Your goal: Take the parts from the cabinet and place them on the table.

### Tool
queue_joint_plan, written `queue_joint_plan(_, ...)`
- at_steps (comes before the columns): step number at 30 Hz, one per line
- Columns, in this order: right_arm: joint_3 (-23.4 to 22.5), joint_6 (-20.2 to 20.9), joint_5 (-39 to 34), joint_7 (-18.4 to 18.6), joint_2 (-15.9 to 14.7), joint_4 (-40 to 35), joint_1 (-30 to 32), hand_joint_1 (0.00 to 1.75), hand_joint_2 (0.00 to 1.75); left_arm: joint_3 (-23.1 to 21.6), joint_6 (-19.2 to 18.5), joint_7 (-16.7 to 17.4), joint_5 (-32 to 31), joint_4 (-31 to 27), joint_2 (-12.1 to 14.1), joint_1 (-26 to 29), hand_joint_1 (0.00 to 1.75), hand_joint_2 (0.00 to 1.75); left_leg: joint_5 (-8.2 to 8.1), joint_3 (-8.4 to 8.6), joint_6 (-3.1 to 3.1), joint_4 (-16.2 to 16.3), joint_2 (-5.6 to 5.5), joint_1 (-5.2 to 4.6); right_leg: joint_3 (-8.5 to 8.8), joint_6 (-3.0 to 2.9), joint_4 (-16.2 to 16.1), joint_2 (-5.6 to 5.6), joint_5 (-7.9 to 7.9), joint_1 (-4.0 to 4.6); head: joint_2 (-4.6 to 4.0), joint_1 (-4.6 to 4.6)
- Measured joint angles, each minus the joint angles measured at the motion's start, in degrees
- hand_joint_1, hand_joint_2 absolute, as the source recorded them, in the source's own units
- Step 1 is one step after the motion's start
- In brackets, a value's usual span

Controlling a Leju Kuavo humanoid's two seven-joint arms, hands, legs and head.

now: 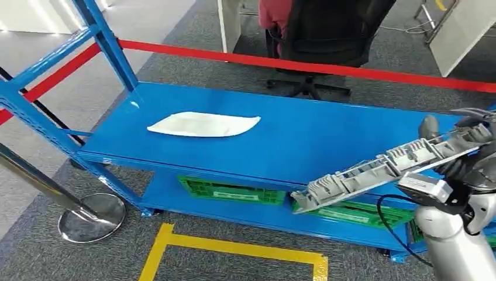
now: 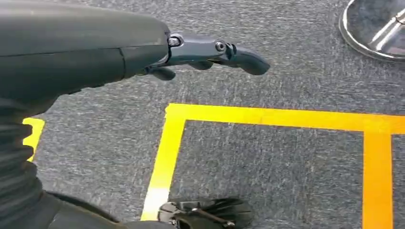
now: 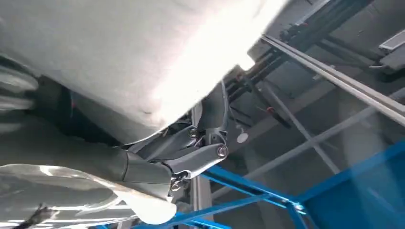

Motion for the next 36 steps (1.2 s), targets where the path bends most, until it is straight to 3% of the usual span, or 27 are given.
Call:
queue_joint_plan(3,0.24,0.0,0.0,0.02,-0.15,-0.02,-0.06,1.75,1.75,-0.02,0.0,0.0,-0.04,0.0,-0.02,0.08,0.0,1.75,-0.24,-0.35,0.75,0.0,0.02,-0.19,0.08,0.96,-0.6,-0.14,0.32,-0.15,0.0,0.04)
queue_joint_plan(4,0.33,0.0,0.02,0.02,-0.2,-0.02,-0.04,1.75,1.75,-0.02,0.0,0.0,-0.04,0.0,-0.07,0.1,0.0,1.75,0.19,-0.09,1.36,-0.8,0.04,0.35,-0.13,1.33,-0.45,-0.1,-0.08,-0.28,0.0,0.07)
queue_joint_plan(5,0.39,0.0,0.0,0.02,-0.37,-0.02,-0.04,1.75,1.75,-0.02,0.0,0.0,-0.04,0.0,-0.07,0.08,0.0,1.75,0.33,-0.02,1.69,-0.95,0.08,0.22,-0.9,1.32,0.61,-0.01,-1.08,-0.28,0.0,0.19)
queue_joint_plan(7,0.48,0.0,0.09,0.11,-0.65,-0.02,-0.31,1.75,1.75,0.0,0.02,0.0,0.0,0.0,0.0,-0.08,0.0,1.75,0.4,-0.15,2.06,-0.95,0.08,0.16,-3.49,1.2,6.52,0.12,-4.31,-0.23,0.0,0.48)
queue_joint_plan(8,0.77,0.04,0.46,0.5,-0.83,0.02,-0.38,1.75,1.75,0.0,0.0,0.02,-0.02,0.0,-0.07,-0.07,0.0,1.75,0.36,-0.15,2.26,-0.95,0.09,-0.06,-6.5,1.32,12.94,0.15,-6.87,-0.22,0.0,0.52)
queue_joint_plan(9,0.94,0.09,0.83,0.88,-0.98,0.13,-0.54,1.75,1.75,0.0,0.0,0.04,-0.02,0.0,-0.11,-0.03,0.0,1.75,0.33,-0.15,2.31,-0.93,0.08,-0.2,-8.2,1.38,16.22,0.15,-7.73,-0.21,0.0,0.5)
queue_joint_plan(10,1.07,0.13,1.07,1.14,-1.14,0.26,-0.71,1.75,1.75,0.0,0.0,0.07,-0.02,0.0,-0.13,-0.01,0.0,1.75,0.33,-0.11,2.31,-0.92,0.08,-0.29,-8.88,1.41,17.18,0.15,-7.46,-0.22,0.0,0.52)
queue_joint_plan(11,1.25,0.15,1.22,1.36,-1.31,0.39,-0.97,1.75,1.75,0.0,0.0,0.07,-0.02,0.0,-0.13,-0.01,0.0,1.75,0.32,-0.05,2.31,-0.91,0.07,-0.33,-8.47,1.38,15.95,0.15,-5.99,-0.21,0.0,0.48)
queue_joint_plan(13,1.66,0.26,1.57,1.88,-1.77,0.46,-1.69,1.75,1.75,0.0,0.0,0.09,-0.04,0.0,-0.15,-0.12,0.0,1.75,0.24,0.11,2.23,-0.79,-0.03,-0.34,-4.15,1.2,6.34,0.13,-0.21,-0.25,0.0,0.52)
queue_joint_plan(14,1.88,0.31,1.86,2.12,-2.05,0.48,-2.16,1.75,1.75,0.0,0.02,0.22,-0.04,0.0,-0.2,-0.13,0.0,1.75,0.06,0.08,1.95,-0.6,-0.04,-0.4,-1.95,1.17,1.24,0.12,1.3,-0.3,0.0,0.52)
queue_joint_plan(15,2.01,0.33,1.99,2.43,-2.14,0.59,-2.61,1.75,1.75,0.0,0.04,0.26,-0.04,0.0,-0.2,-0.15,0.0,1.75,-0.06,-0.26,1.65,-0.29,-0.08,-0.87,-1.15,1.16,0.45,0.16,0.39,-0.12,0.0,0.52)
queue_joint_plan(18,2.49,0.41,2.65,2.97,-2.69,0.87,-3.06,1.75,1.75,-0.02,0.04,0.57,-0.04,0.0,-0.2,-0.15,0.0,1.75,0.31,-0.67,1.0,-0.17,-0.1,-0.68,-1.28,0.4,0.4,0.45,0.51,0.11,0.0,0.39)
queue_joint_plan(20,2.62,0.42,2.93,3.15,-2.86,0.98,-3.59,1.75,1.75,0.0,0.04,0.66,-0.02,0.0,-0.11,-0.18,0.0,1.75,-0.55,-0.84,0.46,0.66,-0.09,-0.62,-1.04,-0.21,0.09,0.22,0.79,-0.37,0.0,0.44)
queue_joint_plan(21,2.69,0.42,3.04,3.19,-2.93,0.98,-3.85,1.75,1.75,-0.02,0.04,0.65,-0.02,0.0,-0.11,-0.21,0.0,1.75,-2.21,-1.75,0.0,2.88,0.0,-0.58,-0.97,-0.48,0.09,0.16,0.75,-0.4,0.0,-0.09)
queue_joint_plan(23,2.91,0.41,3.04,3.19,-2.99,1.01,-4.02,1.75,1.75,0.0,0.04,0.64,-0.02,0.0,-0.11,-0.21,0.0,1.75,-6.36,-5.53,-0.5,11.38,0.01,-0.24,-0.98,-0.67,0.1,0.01,0.73,-0.34,0.0,-0.11)
queue_joint_plan(24,2.99,0.41,3.04,3.19,-2.99,1.07,-4.02,1.75,1.75,-0.02,0.04,0.66,-0.02,0.02,-0.13,-0.15,0.0,1.75,-7.82,-7.47,-0.59,15.61,0.01,-0.17,-0.98,-0.74,0.11,-0.04,0.67,-0.31,0.0,-0.11)
queue_joint_plan(25,3.1,0.42,3.06,3.19,-2.99,1.14,-4.02,1.75,1.75,-0.02,0.02,0.66,-0.02,0.02,-0.2,-0.08,0.0,1.75,-7.92,-8.41,-0.61,17.51,0.01,-0.13,-0.95,-0.76,0.12,-0.04,0.66,-0.3,0.0,-0.11)
queue_joint_plan(26,3.17,0.42,3.06,3.19,-2.99,1.18,-4.02,1.75,1.75,0.0,0.02,0.66,-0.02,0.02,-0.2,-0.04,0.0,1.75,-6.68,-7.99,-0.52,16.62,0.01,-0.13,-0.87,-0.78,0.12,-0.02,0.64,-0.29,0.0,-0.11)
queue_joint_plan(27,3.21,0.42,3.06,3.19,-3.02,1.18,-4.05,1.75,1.75,-0.02,0.02,0.66,-0.02,0.02,-0.17,-0.05,0.0,1.75,-4.37,-6.57,-0.31,13.39,0.01,-0.13,-0.78,-0.75,0.12,0.02,0.62,-0.27,0.0,-0.13)
queue_joint_plan(29,3.3,0.42,3.06,3.19,-3.04,1.18,-4.13,1.75,1.75,-0.02,0.02,0.66,-0.02,0.02,-0.15,-0.06,0.0,1.75,0.63,-2.09,0.38,3.72,0.01,-0.2,-0.45,-0.62,0.12,0.07,0.49,-0.25,0.0,-0.13)
queue_joint_plan(30,3.32,0.42,3.06,3.19,-3.04,1.18,-4.18,1.75,1.75,0.0,0.02,0.66,-0.02,0.02,-0.07,-0.08,0.0,1.75,0.38,-0.79,0.85,1.25,-0.01,-0.47,-0.57,-0.42,0.15,0.09,0.39,-0.07,0.0,-0.07)
queue_joint_plan(31,3.34,0.42,3.06,3.21,-3.13,1.22,-4.28,1.75,1.75,0.0,0.04,0.66,-0.02,0.02,-0.07,-0.15,0.0,1.75,0.14,-0.61,0.96,-0.1,0.01,-0.56,-0.96,-0.12,0.31,0.21,0.43,0.05,0.0,-0.09)
queue_joint_plan(34,3.63,0.42,3.06,3.21,-3.19,1.29,-4.31,1.75,1.75,-0.02,0.02,0.66,-0.02,0.02,-0.11,-0.07,0.0,1.75,0.2,-0.93,1.38,-0.14,-0.05,-0.7,-0.97,0.93,-0.22,0.04,0.72,-0.14,0.0,-0.07)
queue_joint_plan(36,3.8,0.39,3.02,3.21,-3.49,1.29,-4.44,1.75,1.75,-0.02,0.04,0.66,-0.02,0.02,-0.18,-0.06,0.0,1.75,0.73,-0.51,2.15,-1.03,0.05,-0.26,-2.04,1.27,1.52,0.13,-1.03,-0.21,0.0,0.13)
